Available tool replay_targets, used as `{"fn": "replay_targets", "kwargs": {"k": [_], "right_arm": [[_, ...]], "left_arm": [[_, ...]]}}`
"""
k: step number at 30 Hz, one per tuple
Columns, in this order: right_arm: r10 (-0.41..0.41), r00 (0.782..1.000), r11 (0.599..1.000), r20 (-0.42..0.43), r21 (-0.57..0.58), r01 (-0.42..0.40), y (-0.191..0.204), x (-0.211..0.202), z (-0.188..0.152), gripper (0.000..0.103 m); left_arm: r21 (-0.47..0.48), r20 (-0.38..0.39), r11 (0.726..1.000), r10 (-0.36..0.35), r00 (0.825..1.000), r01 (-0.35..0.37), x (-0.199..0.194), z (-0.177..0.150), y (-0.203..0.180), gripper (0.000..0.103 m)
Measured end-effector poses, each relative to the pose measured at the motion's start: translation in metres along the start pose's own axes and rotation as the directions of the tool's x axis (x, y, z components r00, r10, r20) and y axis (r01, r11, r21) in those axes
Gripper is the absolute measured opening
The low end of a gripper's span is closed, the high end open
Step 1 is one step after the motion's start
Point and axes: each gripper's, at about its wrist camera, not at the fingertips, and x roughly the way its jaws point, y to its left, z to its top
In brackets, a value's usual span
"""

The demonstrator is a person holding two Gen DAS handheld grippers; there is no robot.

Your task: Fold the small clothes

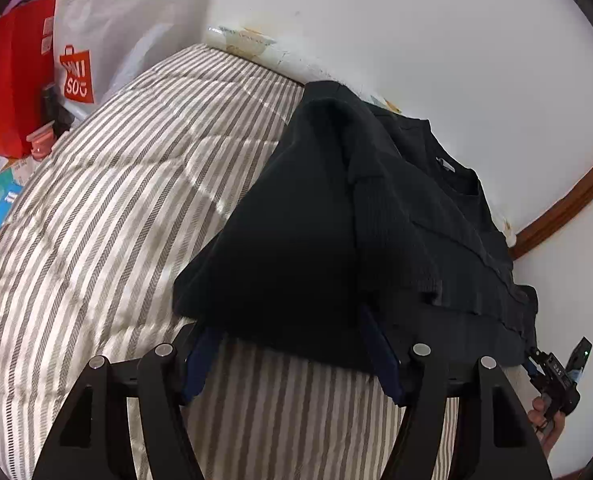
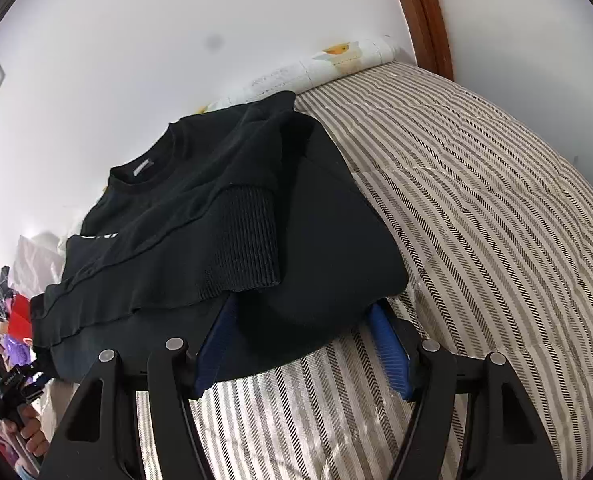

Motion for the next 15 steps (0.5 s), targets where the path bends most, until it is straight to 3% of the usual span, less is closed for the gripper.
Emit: {"fn": "replay_targets", "kwargs": {"k": [2,5,6,10,15], "right_arm": [[-0.017,1.0,1.0,0.01,-0.013,0.017,0.002,0.003,-0.001,0.06],[0.006,0.999,1.0,0.039,-0.027,-0.005,0.002,0.002,-0.003,0.03],[0.027,0.999,0.999,0.045,-0.021,-0.026,0.001,-0.001,-0.004,0.023],[0.011,0.998,0.997,0.063,-0.078,-0.006,0.006,-0.022,-0.011,0.018],[-0.037,0.993,0.978,0.109,-0.198,0.058,0.021,-0.063,-0.036,0.018]], "left_arm": [[0.02,0.009,0.999,0.048,0.999,-0.048,0.003,0.001,-0.008,0.06],[0.03,-0.015,0.998,0.052,0.999,-0.052,0.007,-0.002,-0.016,0.015],[0.032,-0.012,0.998,0.054,0.998,-0.054,0.005,-0.003,-0.019,0.011],[0.123,0.044,0.986,0.104,0.994,-0.109,-0.013,-0.009,-0.033,0.007],[0.187,0.045,0.977,0.095,0.994,-0.102,-0.042,-0.034,-0.035,0.007]]}}
